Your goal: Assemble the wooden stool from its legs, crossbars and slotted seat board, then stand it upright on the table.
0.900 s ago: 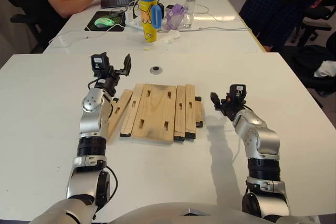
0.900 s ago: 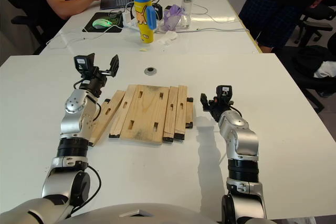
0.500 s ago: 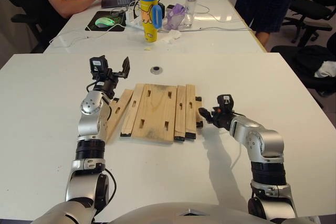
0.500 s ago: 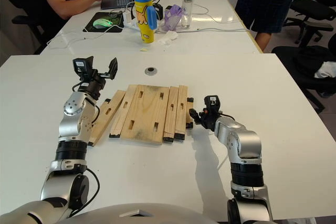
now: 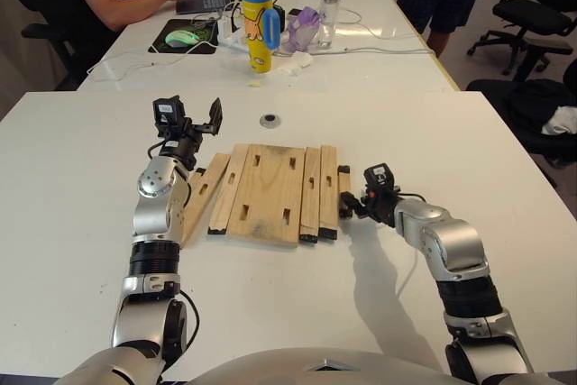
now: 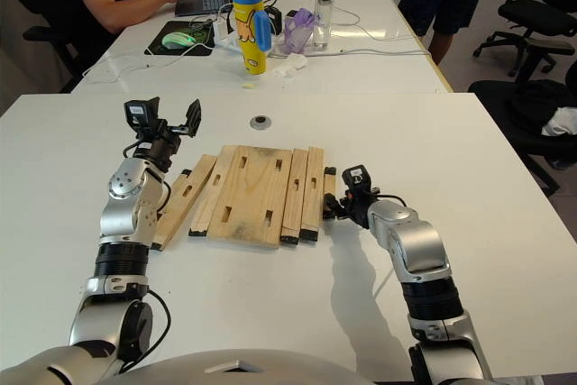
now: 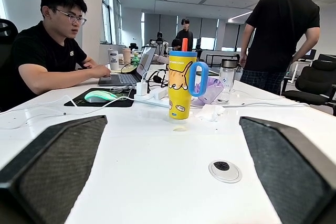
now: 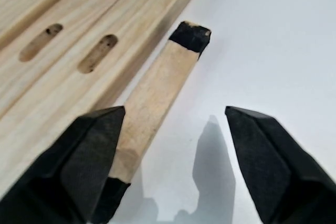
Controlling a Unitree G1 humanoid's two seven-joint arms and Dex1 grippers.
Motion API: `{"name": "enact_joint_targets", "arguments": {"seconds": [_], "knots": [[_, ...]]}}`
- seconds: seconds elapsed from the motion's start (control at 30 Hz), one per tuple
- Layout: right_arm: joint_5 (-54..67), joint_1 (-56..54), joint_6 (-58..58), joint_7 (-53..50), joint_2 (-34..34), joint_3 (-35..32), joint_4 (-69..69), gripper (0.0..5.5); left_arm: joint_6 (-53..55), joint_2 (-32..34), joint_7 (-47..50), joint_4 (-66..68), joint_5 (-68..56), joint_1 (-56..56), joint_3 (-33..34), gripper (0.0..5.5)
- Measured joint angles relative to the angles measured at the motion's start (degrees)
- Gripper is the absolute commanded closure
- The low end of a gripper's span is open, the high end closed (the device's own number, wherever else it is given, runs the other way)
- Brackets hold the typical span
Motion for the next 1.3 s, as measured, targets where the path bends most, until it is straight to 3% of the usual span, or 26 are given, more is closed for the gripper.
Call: {"name": "enact_joint_targets", "arguments": {"seconds": [0.2, 0.47, 0.77, 1.03, 1.3], "knots": [[-1.34, -0.62, -1.72, 0.54, -0.4, -0.22, 1.38, 1.96, 0.01, -0.02, 0.33, 0.01, 0.0, 0.03, -0.09, 0.82], [1.97, -1.95, -3.43, -3.04, 7.71, -8.46, 1.5, 1.96, 0.0, -0.02, 0.29, 0.05, -0.04, 0.01, -0.28, 0.82], [-3.37, -1.89, -2.03, -5.22, 8.1, -1.49, 3.5, 1.96, 0.03, -0.16, -0.06, 0.08, -0.05, 0.0, -0.57, 0.82], [-7.25, -1.34, -0.86, -7.72, 8.25, 3.15, 3.09, 3.12, 0.14, -0.33, -0.08, 0.08, -0.05, 0.0, -0.59, 0.82], [-7.84, -2.19, 0.26, -9.38, 9.26, -0.92, 4.95, 4.18, 0.79, -0.36, -0.15, 0.05, -0.23, -0.06, -0.62, 0.82]]}}
